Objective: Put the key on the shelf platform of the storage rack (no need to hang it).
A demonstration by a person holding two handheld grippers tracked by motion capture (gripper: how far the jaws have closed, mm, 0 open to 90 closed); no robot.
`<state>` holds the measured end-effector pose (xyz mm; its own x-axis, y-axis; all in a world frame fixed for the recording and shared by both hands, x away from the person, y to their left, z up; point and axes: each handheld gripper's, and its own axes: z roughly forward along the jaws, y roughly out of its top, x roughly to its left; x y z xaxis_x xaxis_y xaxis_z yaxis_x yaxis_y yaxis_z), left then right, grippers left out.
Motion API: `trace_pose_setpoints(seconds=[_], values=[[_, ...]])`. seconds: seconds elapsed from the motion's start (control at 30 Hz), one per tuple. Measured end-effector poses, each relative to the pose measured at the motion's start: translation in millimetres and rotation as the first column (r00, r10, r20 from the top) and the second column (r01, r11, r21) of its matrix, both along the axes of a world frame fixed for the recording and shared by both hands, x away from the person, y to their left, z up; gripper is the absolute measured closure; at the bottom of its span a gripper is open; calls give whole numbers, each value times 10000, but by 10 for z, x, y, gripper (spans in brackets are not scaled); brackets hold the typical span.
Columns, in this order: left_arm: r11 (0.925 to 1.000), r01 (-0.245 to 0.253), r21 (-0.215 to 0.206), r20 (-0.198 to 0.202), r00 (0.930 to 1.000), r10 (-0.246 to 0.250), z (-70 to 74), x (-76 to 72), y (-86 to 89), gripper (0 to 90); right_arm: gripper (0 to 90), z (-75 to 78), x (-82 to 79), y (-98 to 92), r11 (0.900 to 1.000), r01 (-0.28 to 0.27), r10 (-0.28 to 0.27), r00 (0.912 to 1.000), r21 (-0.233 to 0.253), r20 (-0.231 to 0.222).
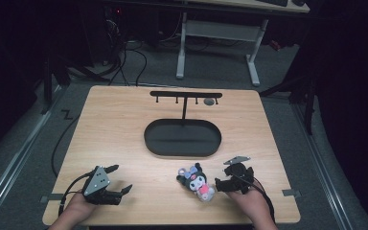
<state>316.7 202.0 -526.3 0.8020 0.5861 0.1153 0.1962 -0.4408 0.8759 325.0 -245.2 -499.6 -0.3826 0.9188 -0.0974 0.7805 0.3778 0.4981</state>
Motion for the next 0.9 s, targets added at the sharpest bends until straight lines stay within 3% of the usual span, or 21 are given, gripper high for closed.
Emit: trace_pose_setpoints(seconds=[0.13,0.4,0.53,0.57,0.63,0.9], values=[[9999,-75,-117,-222,9997,72,2,28,9,155,87,24,-5,-41,9999,-67,63,9996,-135,-266],[9999,114,16,-121,9999,-114,0,14,-2,155,49,107,-7,-127,9980,-143,112,9986,-616,-509],[9999,161,29,-182,9997,-160,1,20,-2,155,43,143,-9,-137,9984,-67,28,9975,-556,-701],[9999,147,39,-189,9997,-146,1,21,-3,155,37,164,-6,-145,9996,-14,-16,9950,-296,-1002],[9998,191,52,-140,9997,-190,-1,16,-6,155,36,177,-1,-149,9998,1,-26,9934,-220,-1147],[9998,187,79,-146,9997,-186,0,14,-7,155,31,199,10,-115,9979,-337,241,9860,-556,-1652]])
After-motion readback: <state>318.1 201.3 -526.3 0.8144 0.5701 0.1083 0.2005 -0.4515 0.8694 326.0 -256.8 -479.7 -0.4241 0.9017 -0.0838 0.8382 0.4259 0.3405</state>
